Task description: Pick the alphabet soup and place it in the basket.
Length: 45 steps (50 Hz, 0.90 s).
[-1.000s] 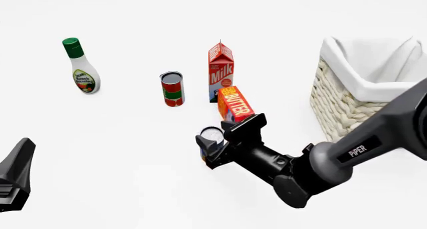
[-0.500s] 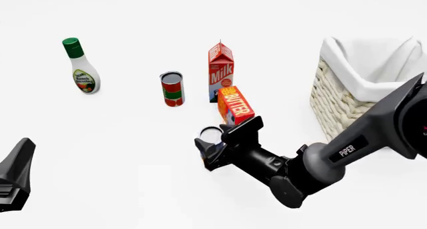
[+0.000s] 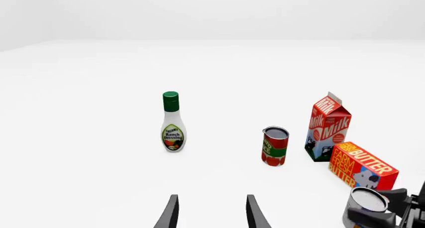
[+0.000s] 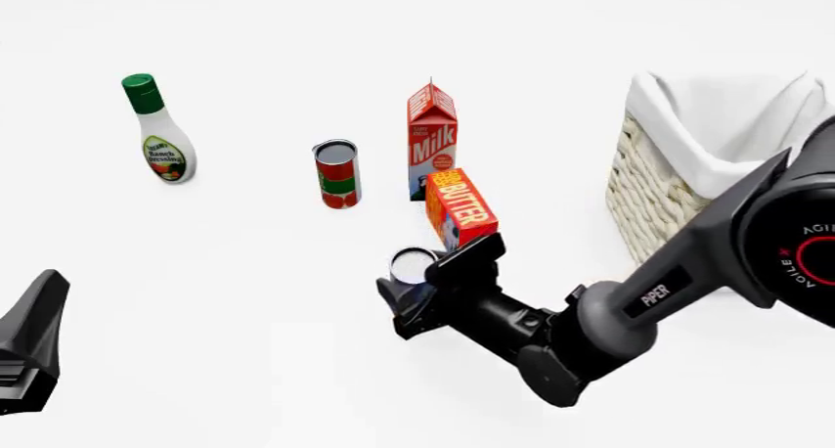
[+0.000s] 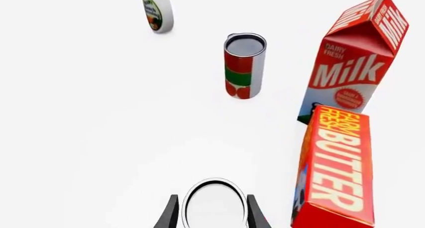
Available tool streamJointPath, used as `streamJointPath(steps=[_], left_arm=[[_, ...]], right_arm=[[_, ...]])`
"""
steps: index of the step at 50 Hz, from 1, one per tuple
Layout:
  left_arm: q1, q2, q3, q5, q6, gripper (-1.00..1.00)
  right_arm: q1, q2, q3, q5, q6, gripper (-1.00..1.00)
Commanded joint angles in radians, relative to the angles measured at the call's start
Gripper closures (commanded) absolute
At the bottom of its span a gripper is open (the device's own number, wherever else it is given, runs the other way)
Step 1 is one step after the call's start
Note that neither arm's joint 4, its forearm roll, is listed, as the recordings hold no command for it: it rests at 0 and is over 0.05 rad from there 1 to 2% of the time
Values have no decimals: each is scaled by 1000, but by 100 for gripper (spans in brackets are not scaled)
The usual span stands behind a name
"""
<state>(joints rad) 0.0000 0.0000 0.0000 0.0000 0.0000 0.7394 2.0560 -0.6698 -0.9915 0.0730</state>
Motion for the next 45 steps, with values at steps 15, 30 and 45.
streamJointPath(steps=[15, 30, 45], left_arm=[[0, 0, 0, 0, 0, -100], [0, 0, 0, 0, 0, -100], [0, 0, 0, 0, 0, -100]], right_arm=[[-1, 29, -20, 10, -6, -100], [0, 31, -22, 11, -3, 100], [6, 12, -5, 4, 1, 100]])
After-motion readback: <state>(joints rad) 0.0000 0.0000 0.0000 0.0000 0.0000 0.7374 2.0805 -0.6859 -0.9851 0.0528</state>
